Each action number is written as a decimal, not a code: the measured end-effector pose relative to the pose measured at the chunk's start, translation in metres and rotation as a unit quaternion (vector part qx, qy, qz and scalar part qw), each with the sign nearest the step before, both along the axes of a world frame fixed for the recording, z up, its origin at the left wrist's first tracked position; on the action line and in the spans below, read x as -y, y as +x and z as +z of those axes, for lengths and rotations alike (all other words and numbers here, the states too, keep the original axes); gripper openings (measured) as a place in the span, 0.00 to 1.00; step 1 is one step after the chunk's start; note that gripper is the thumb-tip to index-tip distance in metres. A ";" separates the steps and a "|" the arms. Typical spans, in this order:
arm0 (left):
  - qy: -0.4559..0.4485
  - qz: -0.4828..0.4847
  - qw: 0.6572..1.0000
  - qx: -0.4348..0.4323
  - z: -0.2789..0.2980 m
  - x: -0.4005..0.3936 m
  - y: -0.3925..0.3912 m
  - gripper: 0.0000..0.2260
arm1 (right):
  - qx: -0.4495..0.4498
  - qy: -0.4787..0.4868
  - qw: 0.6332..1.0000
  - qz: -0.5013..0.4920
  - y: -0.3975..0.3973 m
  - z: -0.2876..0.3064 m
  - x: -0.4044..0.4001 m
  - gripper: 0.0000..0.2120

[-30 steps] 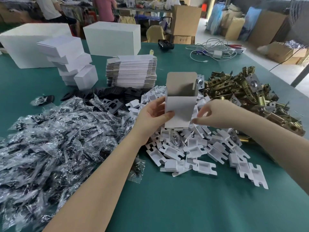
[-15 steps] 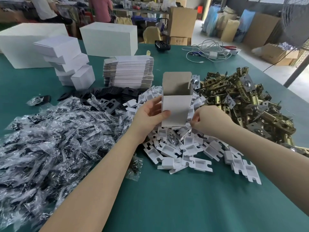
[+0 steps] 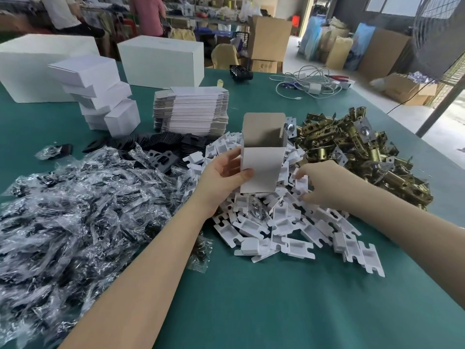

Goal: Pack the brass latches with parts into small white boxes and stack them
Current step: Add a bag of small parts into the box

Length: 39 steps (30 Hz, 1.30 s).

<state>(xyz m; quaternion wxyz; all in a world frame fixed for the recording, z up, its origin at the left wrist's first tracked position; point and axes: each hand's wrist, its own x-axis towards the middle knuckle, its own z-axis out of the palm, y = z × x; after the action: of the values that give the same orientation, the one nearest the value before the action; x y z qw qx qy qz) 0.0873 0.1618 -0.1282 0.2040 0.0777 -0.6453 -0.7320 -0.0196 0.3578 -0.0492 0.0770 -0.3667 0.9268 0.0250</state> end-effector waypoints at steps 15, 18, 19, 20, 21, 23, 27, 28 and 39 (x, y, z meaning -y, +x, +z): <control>0.002 0.007 1.000 0.002 -0.002 0.002 -0.001 0.27 | 0.330 -0.664 0.669 -0.044 0.018 0.071 0.023 0.20; 0.004 0.004 1.000 0.002 -0.003 0.002 -0.001 0.26 | 0.255 -0.633 0.731 0.010 0.025 0.064 0.030 0.21; 0.007 0.003 1.000 0.001 -0.003 0.002 -0.001 0.25 | 0.233 -0.620 0.749 0.016 0.026 0.063 0.031 0.21; 0.008 0.002 1.000 0.001 -0.003 0.002 -0.001 0.25 | 0.213 -0.608 0.765 0.016 0.026 0.061 0.033 0.19; 0.008 0.001 1.000 0.000 -0.002 0.002 -0.001 0.25 | 0.199 -0.595 0.779 0.014 0.026 0.061 0.035 0.16; 0.006 0.001 1.000 0.000 -0.003 0.002 -0.001 0.26 | 0.174 -0.561 0.809 0.009 0.025 0.058 0.038 0.10; 0.010 0.000 1.000 -0.003 -0.004 0.002 -0.002 0.26 | 0.066 -0.496 0.866 0.009 0.022 0.056 0.043 0.08; 0.010 0.000 1.000 -0.003 -0.004 0.002 -0.002 0.26 | 0.054 -0.491 0.869 0.004 0.021 0.058 0.044 0.08; -0.004 -0.019 1.000 -0.014 -0.004 0.002 -0.004 0.23 | -0.186 -0.193 0.963 0.002 0.029 0.079 0.066 0.08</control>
<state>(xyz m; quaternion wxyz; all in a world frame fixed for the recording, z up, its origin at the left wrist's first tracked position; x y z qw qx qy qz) 0.0836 0.1600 -0.1326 0.1988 0.0543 -0.6472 -0.7340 0.0098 0.2913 0.0303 -0.1691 -0.3651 0.9113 -0.0869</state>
